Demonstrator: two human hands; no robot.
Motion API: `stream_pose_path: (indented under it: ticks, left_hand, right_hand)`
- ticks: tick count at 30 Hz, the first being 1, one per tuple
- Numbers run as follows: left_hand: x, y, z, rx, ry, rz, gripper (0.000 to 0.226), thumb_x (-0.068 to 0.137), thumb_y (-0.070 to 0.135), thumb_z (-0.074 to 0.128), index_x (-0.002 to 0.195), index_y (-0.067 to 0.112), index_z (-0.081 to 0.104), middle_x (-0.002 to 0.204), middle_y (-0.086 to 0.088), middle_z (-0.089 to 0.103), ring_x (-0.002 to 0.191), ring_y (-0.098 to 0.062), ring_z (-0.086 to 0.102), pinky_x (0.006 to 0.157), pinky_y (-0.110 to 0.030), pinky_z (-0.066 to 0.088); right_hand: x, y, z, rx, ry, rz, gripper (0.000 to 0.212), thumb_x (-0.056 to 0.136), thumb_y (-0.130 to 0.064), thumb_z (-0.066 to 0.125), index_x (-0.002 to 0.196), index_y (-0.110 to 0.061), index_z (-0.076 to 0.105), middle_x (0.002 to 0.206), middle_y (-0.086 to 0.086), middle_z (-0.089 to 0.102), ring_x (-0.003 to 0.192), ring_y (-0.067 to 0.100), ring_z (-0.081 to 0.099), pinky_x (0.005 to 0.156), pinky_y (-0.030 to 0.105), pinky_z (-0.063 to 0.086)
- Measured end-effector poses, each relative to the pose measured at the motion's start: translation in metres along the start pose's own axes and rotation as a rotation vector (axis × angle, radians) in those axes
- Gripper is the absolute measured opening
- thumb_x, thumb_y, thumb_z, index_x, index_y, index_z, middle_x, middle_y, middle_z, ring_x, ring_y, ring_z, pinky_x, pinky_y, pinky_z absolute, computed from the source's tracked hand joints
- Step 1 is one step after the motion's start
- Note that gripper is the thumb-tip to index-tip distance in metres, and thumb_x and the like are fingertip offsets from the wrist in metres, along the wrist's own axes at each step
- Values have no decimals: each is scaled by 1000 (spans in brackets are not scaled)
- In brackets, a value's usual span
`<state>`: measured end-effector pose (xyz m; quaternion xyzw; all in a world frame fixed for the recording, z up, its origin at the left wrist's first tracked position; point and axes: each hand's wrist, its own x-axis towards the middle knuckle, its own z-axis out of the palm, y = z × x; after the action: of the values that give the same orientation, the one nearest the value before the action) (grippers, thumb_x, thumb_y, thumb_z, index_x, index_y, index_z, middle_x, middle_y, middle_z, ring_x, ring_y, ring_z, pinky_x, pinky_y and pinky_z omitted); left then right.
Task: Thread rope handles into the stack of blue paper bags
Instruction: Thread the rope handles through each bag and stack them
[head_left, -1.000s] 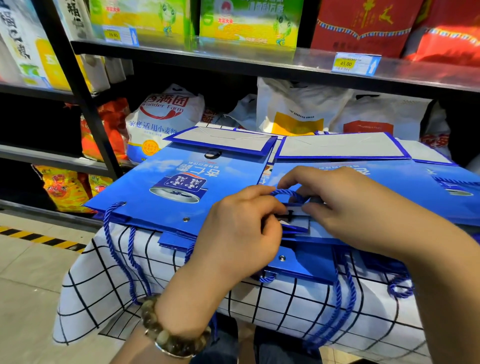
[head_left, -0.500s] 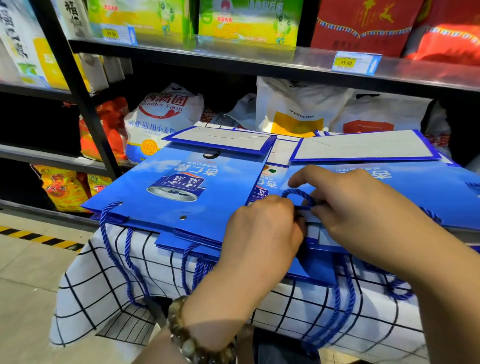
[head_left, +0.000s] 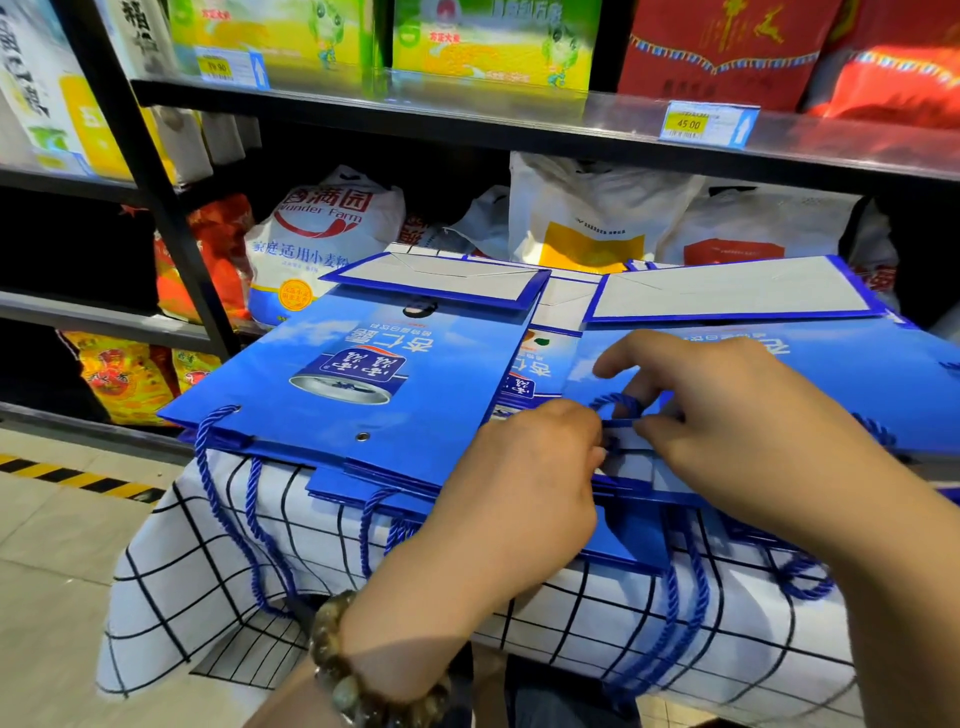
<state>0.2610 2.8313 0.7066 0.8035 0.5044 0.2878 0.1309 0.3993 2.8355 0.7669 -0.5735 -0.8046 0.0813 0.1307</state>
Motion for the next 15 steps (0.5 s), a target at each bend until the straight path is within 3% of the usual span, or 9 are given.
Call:
stream_pose_path:
  ticks: [4,7,11,15]
  left_hand:
    - [-7,-1,10,-64,27,64,15,95,32,35,82,25,36,95,0,55,86,-25,51,65,-30,29]
    - [-9,-3,16,-135,103,79,22,88,42,36,75,24,42,86,2,58,85,-22,56,69,-36,43]
    - [-12,-4,23,-169,144,72,34,80,48,37,69,20,51,83,2,63,90,-19,63,71,-40,50]
    - [-16,-1,24,-222,141,50,28,76,51,40,63,27,40,81,3,62,93,-18,63,72,-41,49]
  right_hand:
    - [-2,8,-2,61,-20,15,20,80,-26,65,90,-41,58,77,-27,53,86,9,56,81,37,49]
    - [-4,10,-2,123,36,12,25,78,-28,68,70,-45,51,76,-22,59,76,1,56,75,32,48]
    - [-6,12,-2,227,143,76,26,81,-17,66,71,-37,53,70,-11,64,64,4,63,70,23,48]
    - [-9,17,2,297,309,170,22,85,-13,61,76,-30,52,69,-10,62,55,-1,62,62,16,45]
